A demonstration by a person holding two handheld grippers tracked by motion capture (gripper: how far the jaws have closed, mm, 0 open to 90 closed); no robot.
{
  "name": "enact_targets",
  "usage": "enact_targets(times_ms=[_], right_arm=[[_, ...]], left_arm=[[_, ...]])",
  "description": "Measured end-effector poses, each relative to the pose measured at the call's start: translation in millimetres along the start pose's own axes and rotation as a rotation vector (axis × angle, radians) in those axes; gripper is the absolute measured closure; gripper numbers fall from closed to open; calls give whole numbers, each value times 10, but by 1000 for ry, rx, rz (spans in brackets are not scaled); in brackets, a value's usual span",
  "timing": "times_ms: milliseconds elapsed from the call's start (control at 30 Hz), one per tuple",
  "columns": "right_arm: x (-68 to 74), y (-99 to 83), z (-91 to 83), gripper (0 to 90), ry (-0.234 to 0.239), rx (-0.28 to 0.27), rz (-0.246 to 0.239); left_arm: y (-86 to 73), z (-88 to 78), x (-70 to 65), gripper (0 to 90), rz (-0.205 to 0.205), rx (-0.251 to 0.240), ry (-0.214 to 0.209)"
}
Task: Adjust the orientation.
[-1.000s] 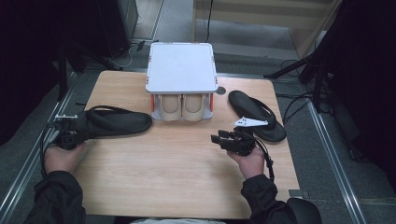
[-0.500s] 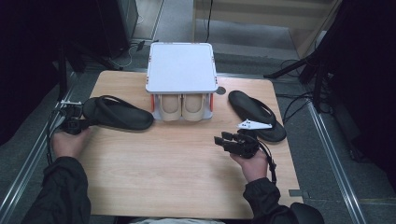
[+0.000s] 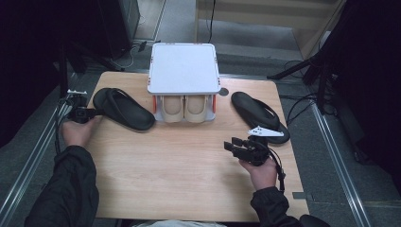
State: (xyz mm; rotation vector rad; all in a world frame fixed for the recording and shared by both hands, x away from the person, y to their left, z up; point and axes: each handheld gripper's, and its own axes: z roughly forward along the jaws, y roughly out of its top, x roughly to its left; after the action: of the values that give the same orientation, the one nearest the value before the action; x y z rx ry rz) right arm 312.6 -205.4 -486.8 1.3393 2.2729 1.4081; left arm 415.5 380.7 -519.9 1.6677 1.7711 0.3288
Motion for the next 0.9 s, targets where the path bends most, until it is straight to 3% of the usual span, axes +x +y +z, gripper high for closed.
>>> enact_targets(times_ms=[533,733,900], right_arm=[[-29,-125,-144,559,-45,-7,36],[-30,-125,-150,560,-47,-11,35],[-33,-116,-151,560,-47,-13,35]], left_arm=[[158,198,-89,900,18,-15,-16],[163,167,-72,870,-1,-15,-23],[199,22,-132,794,18,-53,-10]])
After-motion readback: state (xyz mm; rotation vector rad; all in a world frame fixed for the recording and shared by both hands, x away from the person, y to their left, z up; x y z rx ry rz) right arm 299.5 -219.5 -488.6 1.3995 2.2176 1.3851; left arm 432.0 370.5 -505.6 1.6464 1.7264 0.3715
